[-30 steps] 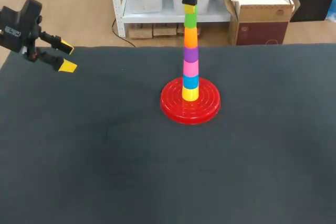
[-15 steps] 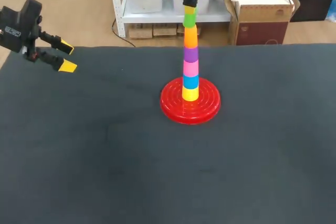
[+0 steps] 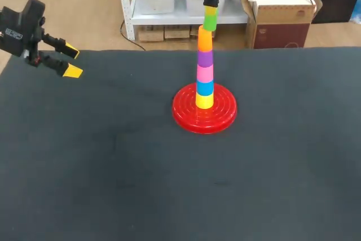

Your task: Pick up and stack the cylinders on the red base in this order: pink,purple,orange,green

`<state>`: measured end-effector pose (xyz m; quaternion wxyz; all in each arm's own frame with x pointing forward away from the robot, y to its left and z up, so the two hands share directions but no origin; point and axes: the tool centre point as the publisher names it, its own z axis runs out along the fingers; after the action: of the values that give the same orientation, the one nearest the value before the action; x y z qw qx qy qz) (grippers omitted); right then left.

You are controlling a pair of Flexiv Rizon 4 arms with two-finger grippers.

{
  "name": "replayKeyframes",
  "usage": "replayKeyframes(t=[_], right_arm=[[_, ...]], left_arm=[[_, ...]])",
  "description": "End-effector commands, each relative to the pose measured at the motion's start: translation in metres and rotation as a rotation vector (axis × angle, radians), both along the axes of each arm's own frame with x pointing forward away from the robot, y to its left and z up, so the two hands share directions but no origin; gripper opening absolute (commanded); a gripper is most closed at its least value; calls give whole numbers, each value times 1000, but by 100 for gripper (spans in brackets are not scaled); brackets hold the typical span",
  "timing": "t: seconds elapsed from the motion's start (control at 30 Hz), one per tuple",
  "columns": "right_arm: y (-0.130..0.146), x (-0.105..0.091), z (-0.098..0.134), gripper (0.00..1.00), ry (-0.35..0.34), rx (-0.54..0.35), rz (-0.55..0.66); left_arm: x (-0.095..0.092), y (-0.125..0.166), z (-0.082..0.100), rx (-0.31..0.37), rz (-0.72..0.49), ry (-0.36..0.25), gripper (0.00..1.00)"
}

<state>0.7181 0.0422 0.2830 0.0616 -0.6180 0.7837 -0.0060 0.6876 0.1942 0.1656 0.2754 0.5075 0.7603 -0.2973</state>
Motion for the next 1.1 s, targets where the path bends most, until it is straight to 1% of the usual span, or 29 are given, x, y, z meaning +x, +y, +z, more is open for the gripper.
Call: replayKeyframes(t=[0.03,0.37,0.57,0.63,0.83,1.1], right_arm=[[4,9,-1,0,19,-9,5],[10,22,-7,0,38,-14,22],[15,25,-7,0,50,-21,43],[16,24,-10,0,63,-25,46],[11,16,-23,0,139,-37,58],[10,7,-34,0,155,-29,48]], left_arm=[[0,0,-1,-1,0,-2,100],[0,0,-1,-1,0,-2,100],[0,0,-1,-1,0,-2,100],[0,0,-1,-1,0,-2,100],[0,0,-1,-1,0,-2,100],[0,0,-1,-1,0,-2,100]])
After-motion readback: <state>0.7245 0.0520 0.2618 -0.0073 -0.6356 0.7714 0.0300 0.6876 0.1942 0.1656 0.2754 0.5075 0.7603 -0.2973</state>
